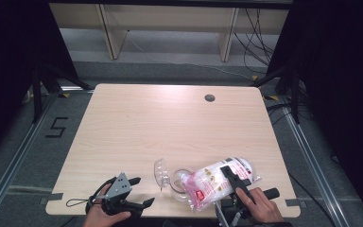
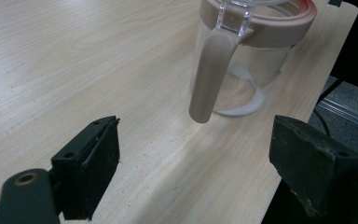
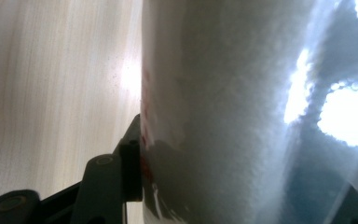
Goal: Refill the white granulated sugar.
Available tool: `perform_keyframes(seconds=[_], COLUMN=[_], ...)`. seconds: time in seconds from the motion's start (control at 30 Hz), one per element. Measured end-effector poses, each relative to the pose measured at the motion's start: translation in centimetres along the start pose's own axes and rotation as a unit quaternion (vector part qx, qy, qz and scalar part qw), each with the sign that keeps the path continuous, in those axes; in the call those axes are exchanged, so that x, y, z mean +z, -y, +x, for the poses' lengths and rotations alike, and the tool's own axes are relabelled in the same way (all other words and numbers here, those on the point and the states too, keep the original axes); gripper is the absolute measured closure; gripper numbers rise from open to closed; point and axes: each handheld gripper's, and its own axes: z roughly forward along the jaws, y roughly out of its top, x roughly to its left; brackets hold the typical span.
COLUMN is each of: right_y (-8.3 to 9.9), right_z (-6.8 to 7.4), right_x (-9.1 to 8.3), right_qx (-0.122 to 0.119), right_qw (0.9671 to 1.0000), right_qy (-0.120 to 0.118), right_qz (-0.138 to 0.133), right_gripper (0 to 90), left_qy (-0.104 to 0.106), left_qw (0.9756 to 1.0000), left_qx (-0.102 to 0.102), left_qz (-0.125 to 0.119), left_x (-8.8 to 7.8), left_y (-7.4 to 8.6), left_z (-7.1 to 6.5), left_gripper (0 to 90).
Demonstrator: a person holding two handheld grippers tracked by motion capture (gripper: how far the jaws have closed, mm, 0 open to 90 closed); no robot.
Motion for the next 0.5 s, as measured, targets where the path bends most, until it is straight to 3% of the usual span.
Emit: perform_keyframes(seconds=[0.03,0.07,0.1,0.17,0.2,0.3,0.33,0.37,0.43,0.5], right_y=[-0.01,-0.06,-0.03,-0.22,-0.17,-0.25,-0.25,-0.21,-0.3,-0.28], right_z=[0.29,0.18,0.7,-0.06,0.41,0.16,0.2,0.62,-0.1,0.02], right_x=[-0.07,0.01,-0.12,0.02,-0.09,0.02,0.03,-0.15,-0.01,0.03], right_qx=[0.015,0.002,0.04,-0.021,0.016,-0.012,-0.011,0.02,-0.036,-0.03], right_qw=[0.9999,1.0,0.9991,0.9998,0.9998,0.9999,0.9998,0.9995,0.9992,0.9994], right_qy=[0.001,0.003,0.001,0.008,0.003,0.012,0.013,0.009,0.012,0.019], right_qz=[0.006,0.002,0.013,0.001,0.012,0.004,0.004,0.021,0.009,0.007], right_gripper=[49.2,49.3,49.3,49.4,49.4,49.5,49.5,49.5,49.6,49.6], left_qy=[0.0,0.0,0.0,0.0,0.001,0.0,0.0,0.001,0.0,0.0], left_qw=[1.0,1.0,1.0,1.0,1.0,1.0,1.0,1.0,1.0,1.0], left_qx=[0.0,0.0,0.003,0.0,-0.003,0.002,0.003,-0.003,-0.002,-0.003], left_qz=[0.0,0.0,0.0,-0.003,-0.005,0.0,0.0,-0.005,-0.005,-0.005], left_x=[0.0,0.01,0.0,0.02,0.05,0.0,-0.01,0.06,0.04,0.03], left_y=[0.0,0.0,-0.01,-0.02,-0.01,-0.02,-0.02,-0.01,-0.02,-0.02], left_z=[0.01,0.0,0.02,-0.02,-0.07,0.01,0.01,-0.08,-0.08,-0.06], left_gripper=[16.0,16.0,16.0,16.0,16.0,16.0,16.0,16.0,16.0,16.0])
